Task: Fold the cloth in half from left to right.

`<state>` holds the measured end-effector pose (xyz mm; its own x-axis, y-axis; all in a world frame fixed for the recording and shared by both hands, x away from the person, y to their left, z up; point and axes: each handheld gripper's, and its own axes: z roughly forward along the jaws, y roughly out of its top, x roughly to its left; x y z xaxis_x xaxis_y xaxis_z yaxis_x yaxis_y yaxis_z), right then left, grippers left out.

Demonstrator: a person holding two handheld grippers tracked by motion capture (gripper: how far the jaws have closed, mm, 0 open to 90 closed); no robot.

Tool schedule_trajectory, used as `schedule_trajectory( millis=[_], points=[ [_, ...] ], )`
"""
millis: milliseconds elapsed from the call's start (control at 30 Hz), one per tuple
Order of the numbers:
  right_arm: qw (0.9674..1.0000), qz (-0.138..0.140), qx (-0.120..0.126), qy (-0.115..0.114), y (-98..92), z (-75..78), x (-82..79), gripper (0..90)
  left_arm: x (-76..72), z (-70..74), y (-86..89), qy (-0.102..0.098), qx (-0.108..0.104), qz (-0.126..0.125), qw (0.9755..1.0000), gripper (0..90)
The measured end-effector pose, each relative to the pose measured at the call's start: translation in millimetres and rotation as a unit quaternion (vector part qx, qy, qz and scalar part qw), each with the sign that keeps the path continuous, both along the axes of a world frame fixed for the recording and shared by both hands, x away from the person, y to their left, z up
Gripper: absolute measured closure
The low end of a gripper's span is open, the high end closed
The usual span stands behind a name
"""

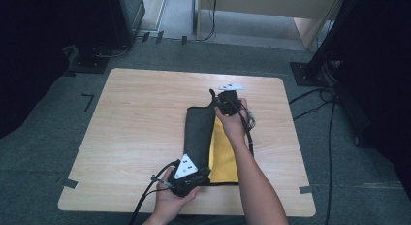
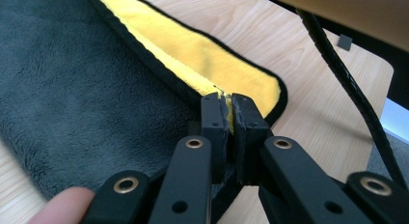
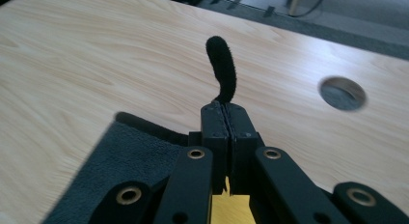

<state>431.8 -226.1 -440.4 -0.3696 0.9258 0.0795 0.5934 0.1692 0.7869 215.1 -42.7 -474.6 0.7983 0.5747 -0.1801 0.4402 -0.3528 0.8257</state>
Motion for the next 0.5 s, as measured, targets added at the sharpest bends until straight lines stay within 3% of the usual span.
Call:
schedule_trajectory(
  millis=[200, 400, 500],
  points=[
    [0.9993, -0.032, 0.009, 0.02, -36.5, -21.9, 3.3, 89.1, 4.8, -3.4, -30.8, 0.006, -0.007, -0.007, 0.9999, 85.8],
    [0.9986, -0.049, 0.008, 0.018, -57.8, -22.8, 4.9, 89.1, 9.3, -4.6, -64.8, 0.006, -0.013, -0.014, 0.9998, 85.8],
    [0.9983, -0.056, -0.002, 0.018, -65.1, -27.0, 4.5, 87.5, 11.5, -11.2, -76.3, 0.015, -0.012, -0.016, 0.9997, 84.0]
  ],
)
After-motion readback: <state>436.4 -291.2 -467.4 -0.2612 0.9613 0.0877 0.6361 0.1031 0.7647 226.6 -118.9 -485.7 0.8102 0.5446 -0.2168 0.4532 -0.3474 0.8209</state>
